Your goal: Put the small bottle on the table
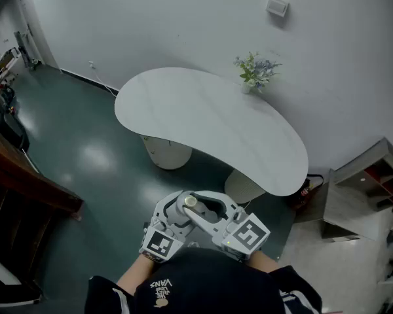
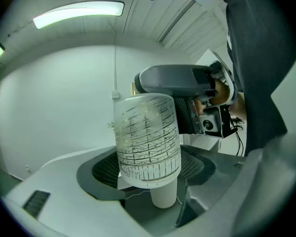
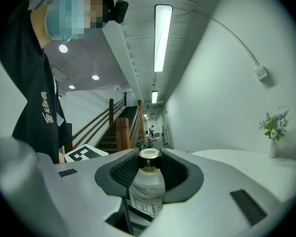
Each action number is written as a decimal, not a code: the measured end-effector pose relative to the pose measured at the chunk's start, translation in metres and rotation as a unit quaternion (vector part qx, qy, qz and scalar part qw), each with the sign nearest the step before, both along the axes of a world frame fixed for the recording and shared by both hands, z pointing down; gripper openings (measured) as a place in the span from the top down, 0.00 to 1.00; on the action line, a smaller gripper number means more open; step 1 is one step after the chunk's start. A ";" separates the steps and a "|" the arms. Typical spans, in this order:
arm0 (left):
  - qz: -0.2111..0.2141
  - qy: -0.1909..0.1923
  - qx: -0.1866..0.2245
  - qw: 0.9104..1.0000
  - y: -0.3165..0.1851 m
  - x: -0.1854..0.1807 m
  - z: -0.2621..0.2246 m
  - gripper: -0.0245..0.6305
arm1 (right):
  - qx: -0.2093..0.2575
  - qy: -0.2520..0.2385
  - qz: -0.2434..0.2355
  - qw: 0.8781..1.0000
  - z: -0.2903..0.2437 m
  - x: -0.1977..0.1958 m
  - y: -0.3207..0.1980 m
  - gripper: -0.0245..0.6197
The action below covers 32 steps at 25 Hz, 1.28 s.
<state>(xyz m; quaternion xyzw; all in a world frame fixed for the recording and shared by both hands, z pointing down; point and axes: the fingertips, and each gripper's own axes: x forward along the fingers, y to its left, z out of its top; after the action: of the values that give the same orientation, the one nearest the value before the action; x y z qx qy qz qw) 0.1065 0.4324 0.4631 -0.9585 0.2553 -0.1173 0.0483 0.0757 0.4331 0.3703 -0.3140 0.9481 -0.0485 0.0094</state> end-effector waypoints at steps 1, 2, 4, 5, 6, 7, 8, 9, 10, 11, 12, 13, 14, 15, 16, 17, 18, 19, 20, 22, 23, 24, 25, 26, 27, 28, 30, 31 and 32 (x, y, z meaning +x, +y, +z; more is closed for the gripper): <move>0.000 -0.001 0.001 1.000 -0.001 -0.001 0.001 0.41 | -0.001 0.001 0.000 1.000 0.001 -0.001 -0.001 0.73; 0.001 -0.002 0.002 1.000 -0.002 -0.002 0.002 0.41 | -0.001 0.001 0.000 1.000 0.001 -0.002 -0.002 0.73; 0.000 -0.004 0.004 1.000 -0.005 -0.005 0.003 0.40 | -0.002 0.000 -0.001 1.000 0.002 -0.004 -0.004 0.73; -0.002 -0.006 0.004 1.000 -0.007 -0.006 0.003 0.41 | -0.003 -0.002 -0.002 1.000 0.002 -0.005 -0.006 0.73; -0.003 -0.007 0.003 1.000 -0.009 -0.008 0.003 0.41 | -0.004 -0.003 -0.002 1.000 0.002 -0.006 -0.008 0.73; -0.003 -0.005 0.001 1.000 -0.011 -0.009 0.003 0.41 | -0.006 -0.005 -0.002 1.000 0.003 -0.008 -0.010 0.73; -0.002 -0.002 -0.002 1.000 -0.013 -0.011 0.004 0.41 | -0.006 -0.007 -0.001 1.000 0.003 -0.010 -0.013 0.73; 0.000 0.001 -0.004 1.000 -0.016 -0.012 0.004 0.40 | -0.007 -0.008 -0.001 1.000 0.003 -0.012 -0.016 0.73; 0.001 0.003 -0.005 1.000 -0.020 -0.013 0.004 0.40 | -0.009 -0.007 0.001 1.000 0.004 -0.014 -0.021 0.73; 0.003 0.005 -0.004 1.000 -0.026 -0.016 0.004 0.41 | -0.013 -0.005 0.002 1.000 0.006 -0.016 -0.027 0.73; 0.005 0.007 -0.005 1.000 -0.033 -0.019 0.004 0.41 | -0.017 -0.004 0.004 1.000 0.007 -0.019 -0.034 0.73; 0.007 0.010 -0.007 1.000 -0.040 -0.022 0.005 0.41 | -0.019 -0.003 0.005 1.000 0.008 -0.022 -0.042 0.73; 0.009 0.012 -0.010 1.000 -0.047 -0.026 0.007 0.41 | -0.020 -0.001 0.007 1.000 0.009 -0.027 -0.050 0.73; 0.011 0.014 -0.013 1.000 -0.056 -0.030 0.008 0.41 | -0.023 0.001 0.010 1.000 0.011 -0.031 -0.059 0.73; 0.014 0.015 -0.014 1.000 -0.066 -0.034 0.009 0.41 | -0.026 0.003 0.014 1.000 0.012 -0.034 -0.070 0.73; 0.018 0.015 -0.015 1.000 -0.077 -0.037 0.009 0.41 | -0.031 0.003 0.018 0.999 0.013 -0.038 -0.081 0.73; 0.022 0.015 -0.016 1.000 -0.088 -0.041 0.008 0.40 | -0.037 0.004 0.022 0.999 0.015 -0.041 -0.092 0.73; 0.026 0.014 -0.016 0.999 -0.099 -0.046 0.008 0.40 | -0.042 0.004 0.025 0.999 0.017 -0.046 -0.103 0.73; 0.029 0.013 -0.015 0.999 -0.110 -0.053 0.009 0.41 | -0.043 0.001 0.027 0.999 0.017 -0.052 -0.114 0.73; 0.034 0.009 -0.014 0.999 -0.134 -0.068 0.009 0.41 | -0.041 -0.008 0.034 0.999 0.014 -0.066 -0.139 0.73; 0.037 0.008 -0.015 0.999 -0.146 -0.075 0.009 0.41 | -0.045 -0.009 0.038 0.998 0.014 -0.073 -0.152 0.73; 0.040 0.008 -0.016 0.999 -0.158 -0.083 0.009 0.40 | -0.051 -0.007 0.040 0.998 0.014 -0.081 -0.163 0.73; 0.044 0.009 -0.018 0.999 -0.169 -0.091 0.009 0.41 | -0.056 -0.004 0.043 0.997 0.015 -0.089 -0.174 0.73; 0.048 0.009 -0.019 0.999 -0.179 -0.098 0.009 0.41 | -0.059 -0.001 0.046 0.997 0.015 -0.097 -0.184 0.73; 0.051 0.009 -0.020 0.998 -0.189 -0.106 0.008 0.41 | -0.061 0.001 0.051 0.997 0.015 -0.105 -0.194 0.73; 0.055 0.008 -0.020 0.998 -0.199 -0.114 0.008 0.40 | -0.062 0.003 0.055 0.997 0.015 -0.112 -0.204 0.73; 0.061 0.005 -0.020 0.998 -0.216 -0.129 0.008 0.40 | -0.065 0.005 0.064 0.996 0.014 -0.126 -0.223 0.73; 0.065 0.005 -0.020 0.998 -0.224 -0.135 0.008 0.41 | -0.065 0.003 0.067 0.996 0.014 -0.132 -0.231 0.73; 0.068 0.006 -0.021 0.997 -0.231 -0.140 0.007 0.41 | -0.065 -0.001 0.069 0.995 0.014 -0.138 -0.238 0.73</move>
<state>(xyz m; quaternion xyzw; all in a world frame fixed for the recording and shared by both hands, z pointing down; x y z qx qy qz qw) -0.0337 0.2013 0.4702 -0.9752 0.1870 -0.1132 0.0343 -0.0621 0.1951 0.3843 -0.3790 0.9188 -0.1098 -0.0072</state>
